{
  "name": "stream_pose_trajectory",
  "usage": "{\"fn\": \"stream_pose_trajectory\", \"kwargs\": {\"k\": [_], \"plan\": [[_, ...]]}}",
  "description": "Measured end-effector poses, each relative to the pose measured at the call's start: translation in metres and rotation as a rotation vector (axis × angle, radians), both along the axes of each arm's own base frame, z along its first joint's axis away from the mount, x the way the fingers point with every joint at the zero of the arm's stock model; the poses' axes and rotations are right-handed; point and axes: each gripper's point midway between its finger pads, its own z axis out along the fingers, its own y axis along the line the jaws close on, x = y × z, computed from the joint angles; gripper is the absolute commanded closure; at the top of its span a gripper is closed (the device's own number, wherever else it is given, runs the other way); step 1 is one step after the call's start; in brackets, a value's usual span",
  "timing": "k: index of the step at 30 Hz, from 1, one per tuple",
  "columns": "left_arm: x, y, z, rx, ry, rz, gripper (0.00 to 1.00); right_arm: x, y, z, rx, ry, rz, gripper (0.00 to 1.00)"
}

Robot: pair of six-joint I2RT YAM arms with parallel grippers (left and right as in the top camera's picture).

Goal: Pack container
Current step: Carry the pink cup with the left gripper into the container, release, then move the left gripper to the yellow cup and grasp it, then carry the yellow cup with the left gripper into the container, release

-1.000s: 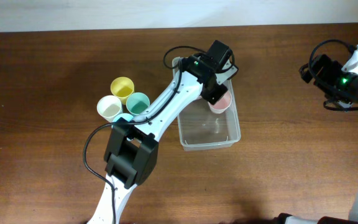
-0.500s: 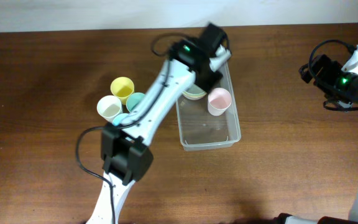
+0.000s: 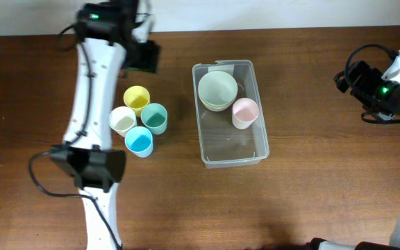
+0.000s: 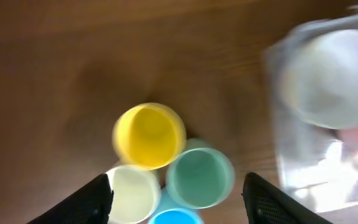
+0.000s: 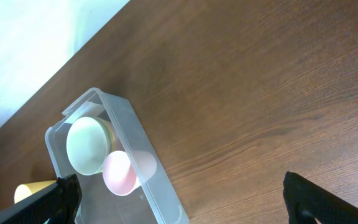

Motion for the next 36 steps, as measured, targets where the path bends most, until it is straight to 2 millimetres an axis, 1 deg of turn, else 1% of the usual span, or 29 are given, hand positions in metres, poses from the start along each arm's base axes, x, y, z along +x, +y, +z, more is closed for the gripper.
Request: {"fn": "stream_pose_trajectory", "kwargs": {"k": [2, 4, 6, 9, 11, 15, 16, 17, 19, 20, 21, 25, 28, 30, 33, 35, 36], "plan": [[0.001, 0.023, -0.017, -0.007, 0.052, 0.061, 0.35, 0.0, 0.0, 0.0, 0.0, 0.0, 0.0, 0.01], [0.0, 0.035, -0.035, -0.021, 0.105, 0.095, 0.38, 0.0, 0.0, 0.0, 0.0, 0.0, 0.0, 0.01], [0.0, 0.043, -0.055, -0.037, 0.15, 0.118, 0.4, 0.0, 0.0, 0.0, 0.0, 0.0, 0.0, 0.01], [0.002, 0.051, -0.09, -0.054, 0.211, 0.145, 0.43, 0.0, 0.0, 0.0, 0.0, 0.0, 0.0, 0.01], [0.002, 0.055, -0.113, -0.061, 0.243, 0.161, 0.48, 0.0, 0.0, 0.0, 0.0, 0.0, 0.0, 0.01], [0.0, 0.062, -0.144, -0.069, 0.278, 0.179, 0.56, 0.0, 0.0, 0.0, 0.0, 0.0, 0.0, 0.01], [0.0, 0.063, -0.15, -0.07, 0.281, 0.182, 0.61, 0.0, 0.0, 0.0, 0.0, 0.0, 0.0, 0.01], [0.0, 0.064, -0.156, -0.071, 0.283, 0.186, 0.75, 0.0, 0.0, 0.0, 0.0, 0.0, 0.0, 0.01], [0.0, 0.065, -0.165, -0.074, 0.284, 0.186, 0.86, 0.0, 0.0, 0.0, 0.0, 0.0, 0.0, 0.01], [-0.002, 0.065, -0.169, -0.074, 0.29, 0.19, 0.9, 0.0, 0.0, 0.0, 0.0, 0.0, 0.0, 0.01], [-0.003, 0.065, -0.172, -0.075, 0.296, 0.192, 0.92, 0.0, 0.0, 0.0, 0.0, 0.0, 0.0, 0.01], [0.004, 0.064, -0.172, -0.078, 0.267, 0.185, 0.96, 0.0, 0.0, 0.0, 0.0, 0.0, 0.0, 0.01], [0.012, 0.065, -0.163, -0.08, 0.236, 0.184, 0.98, 0.0, 0.0, 0.0, 0.0, 0.0, 0.0, 0.01], [0.018, 0.064, -0.152, -0.083, 0.212, 0.183, 0.98, 0.0, 0.0, 0.0, 0.0, 0.0, 0.0, 0.01], [0.022, 0.065, -0.122, -0.085, 0.182, 0.181, 0.99, 0.0, 0.0, 0.0, 0.0, 0.0, 0.0, 0.01], [0.024, 0.064, -0.097, -0.088, 0.151, 0.179, 0.99, 0.0, 0.0, 0.0, 0.0, 0.0, 0.0, 0.01], [0.023, 0.064, -0.079, -0.089, 0.134, 0.177, 0.99, 0.0, 0.0, 0.0, 0.0, 0.0, 0.0, 0.01]]}}
